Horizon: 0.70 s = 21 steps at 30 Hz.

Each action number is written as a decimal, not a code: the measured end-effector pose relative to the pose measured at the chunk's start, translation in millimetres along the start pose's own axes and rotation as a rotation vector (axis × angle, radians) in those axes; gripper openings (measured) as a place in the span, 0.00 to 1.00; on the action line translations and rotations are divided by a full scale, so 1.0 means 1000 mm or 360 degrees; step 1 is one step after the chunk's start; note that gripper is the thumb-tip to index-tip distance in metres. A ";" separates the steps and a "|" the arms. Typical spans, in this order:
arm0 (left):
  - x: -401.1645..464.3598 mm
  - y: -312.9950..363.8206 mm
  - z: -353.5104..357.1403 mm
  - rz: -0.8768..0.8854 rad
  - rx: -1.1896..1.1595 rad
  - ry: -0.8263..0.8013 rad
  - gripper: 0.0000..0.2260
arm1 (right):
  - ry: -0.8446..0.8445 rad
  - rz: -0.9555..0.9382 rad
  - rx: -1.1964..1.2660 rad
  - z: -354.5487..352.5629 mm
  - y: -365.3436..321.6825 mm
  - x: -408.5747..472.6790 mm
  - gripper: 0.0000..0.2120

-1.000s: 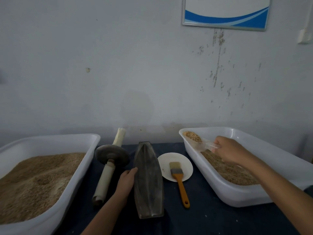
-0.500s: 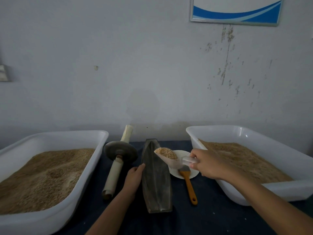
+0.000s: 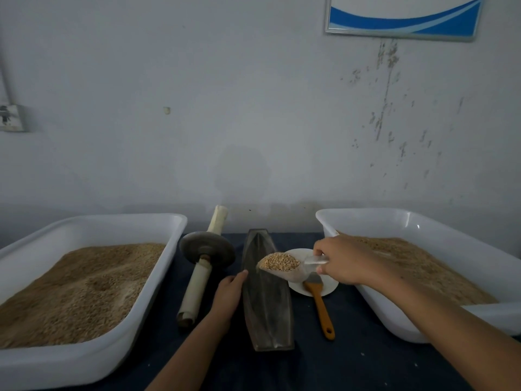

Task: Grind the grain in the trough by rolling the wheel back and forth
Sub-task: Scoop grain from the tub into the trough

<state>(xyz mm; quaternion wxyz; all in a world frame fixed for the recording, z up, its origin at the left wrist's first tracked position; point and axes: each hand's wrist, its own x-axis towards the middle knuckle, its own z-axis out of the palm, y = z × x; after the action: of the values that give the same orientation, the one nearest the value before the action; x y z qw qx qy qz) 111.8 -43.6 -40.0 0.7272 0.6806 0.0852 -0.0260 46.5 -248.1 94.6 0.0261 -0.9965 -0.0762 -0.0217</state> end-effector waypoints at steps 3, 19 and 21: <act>0.000 0.000 0.000 0.0011 0.0021 0.0000 0.16 | 0.0001 0.0007 -0.0099 -0.004 -0.003 0.002 0.11; -0.001 -0.001 0.000 0.0042 0.0055 0.0005 0.15 | 0.0150 -0.0115 -0.0539 -0.015 -0.023 0.005 0.09; 0.000 -0.001 -0.001 0.0044 0.0049 -0.0001 0.14 | 0.0198 -0.0163 -0.0614 -0.017 -0.027 0.002 0.04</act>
<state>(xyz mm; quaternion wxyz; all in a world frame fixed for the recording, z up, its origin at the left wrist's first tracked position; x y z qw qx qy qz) 111.2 -43.0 -40.8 0.7170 0.6927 0.0752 -0.0175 43.8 -222.4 113.0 -0.1616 -0.9746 -0.1193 -0.0987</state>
